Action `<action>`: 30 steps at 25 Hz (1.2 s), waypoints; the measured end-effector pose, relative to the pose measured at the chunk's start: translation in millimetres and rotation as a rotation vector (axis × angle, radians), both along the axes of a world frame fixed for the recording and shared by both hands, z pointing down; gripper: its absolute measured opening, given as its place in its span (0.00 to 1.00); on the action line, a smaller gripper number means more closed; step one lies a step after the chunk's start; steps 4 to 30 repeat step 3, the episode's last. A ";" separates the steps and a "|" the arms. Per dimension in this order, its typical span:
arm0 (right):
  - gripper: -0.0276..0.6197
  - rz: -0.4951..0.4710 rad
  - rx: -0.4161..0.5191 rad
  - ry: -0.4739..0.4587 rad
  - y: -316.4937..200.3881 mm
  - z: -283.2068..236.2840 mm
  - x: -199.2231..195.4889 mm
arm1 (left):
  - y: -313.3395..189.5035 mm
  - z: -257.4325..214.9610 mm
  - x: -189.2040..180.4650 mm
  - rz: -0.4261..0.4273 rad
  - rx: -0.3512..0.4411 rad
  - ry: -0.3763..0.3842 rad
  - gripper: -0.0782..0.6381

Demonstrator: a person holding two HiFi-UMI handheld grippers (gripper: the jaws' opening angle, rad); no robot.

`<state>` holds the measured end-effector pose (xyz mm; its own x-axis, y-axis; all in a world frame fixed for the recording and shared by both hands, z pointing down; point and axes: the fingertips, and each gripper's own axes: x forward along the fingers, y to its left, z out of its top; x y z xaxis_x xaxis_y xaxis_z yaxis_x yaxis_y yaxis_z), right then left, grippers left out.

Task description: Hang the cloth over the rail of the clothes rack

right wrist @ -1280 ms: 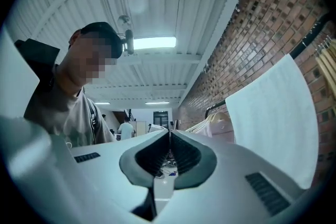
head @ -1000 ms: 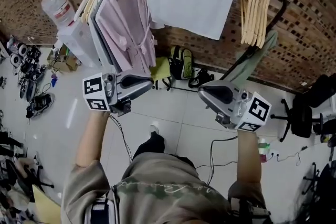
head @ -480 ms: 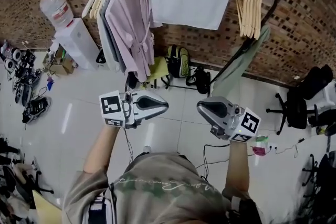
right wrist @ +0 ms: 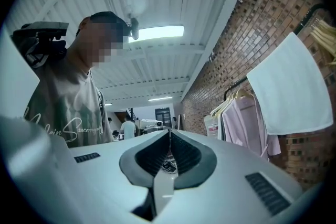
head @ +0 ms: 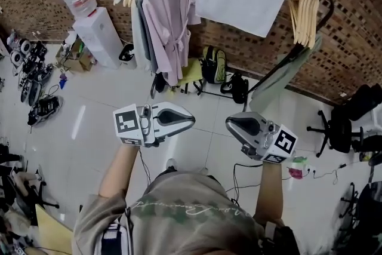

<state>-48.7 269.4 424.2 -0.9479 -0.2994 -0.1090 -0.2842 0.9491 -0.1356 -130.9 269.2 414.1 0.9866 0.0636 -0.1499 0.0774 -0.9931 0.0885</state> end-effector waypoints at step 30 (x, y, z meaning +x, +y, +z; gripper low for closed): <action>0.07 -0.002 0.002 0.009 -2.6 -2.0 -5.4 | 0.7 -3.0 -7.1 0.004 -0.002 0.021 0.12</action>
